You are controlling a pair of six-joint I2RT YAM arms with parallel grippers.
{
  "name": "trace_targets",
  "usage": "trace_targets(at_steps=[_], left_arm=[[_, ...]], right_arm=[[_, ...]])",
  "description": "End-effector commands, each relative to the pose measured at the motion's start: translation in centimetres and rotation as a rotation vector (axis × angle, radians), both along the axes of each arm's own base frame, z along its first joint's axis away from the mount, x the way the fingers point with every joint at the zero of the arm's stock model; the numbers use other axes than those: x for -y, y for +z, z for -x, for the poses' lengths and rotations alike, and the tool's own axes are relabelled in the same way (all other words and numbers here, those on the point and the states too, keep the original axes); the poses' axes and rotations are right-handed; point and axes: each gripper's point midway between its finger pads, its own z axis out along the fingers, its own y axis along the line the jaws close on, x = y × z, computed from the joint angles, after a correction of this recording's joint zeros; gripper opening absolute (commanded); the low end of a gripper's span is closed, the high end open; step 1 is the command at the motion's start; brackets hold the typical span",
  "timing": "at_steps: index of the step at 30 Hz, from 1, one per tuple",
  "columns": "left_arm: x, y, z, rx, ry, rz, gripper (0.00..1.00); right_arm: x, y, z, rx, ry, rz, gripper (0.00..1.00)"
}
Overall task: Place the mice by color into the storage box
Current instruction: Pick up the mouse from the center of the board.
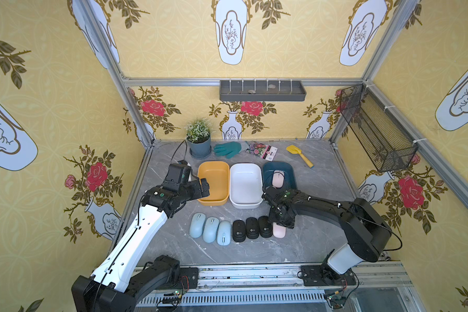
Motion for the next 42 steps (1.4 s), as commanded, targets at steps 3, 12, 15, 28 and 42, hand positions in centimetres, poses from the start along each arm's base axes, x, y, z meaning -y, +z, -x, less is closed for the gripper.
trace_targets(at_steps=[3, 12, 15, 28, 42], left_arm=[[-0.2, -0.4, 0.1, -0.019, 0.006, -0.011, 0.99], [0.0, -0.5, 0.0, -0.025, 0.001, -0.011, 0.99], [0.1, -0.5, 0.0, -0.025, -0.001, -0.007, 0.99], [0.1, -0.4, -0.2, -0.023, -0.001, -0.004, 0.99], [0.3, -0.3, -0.5, -0.015, -0.002, -0.002, 0.99]], right_arm=[[0.2, -0.6, -0.1, -0.006, 0.001, 0.003, 0.67], [0.4, -2.0, 1.2, -0.042, -0.013, 0.033, 0.68], [0.4, -2.2, 1.5, -0.05, -0.012, 0.039, 0.67], [0.4, 0.0, 1.4, -0.029, 0.002, 0.05, 0.49], [-0.2, 4.4, 0.3, 0.023, 0.035, 0.022, 0.51]])
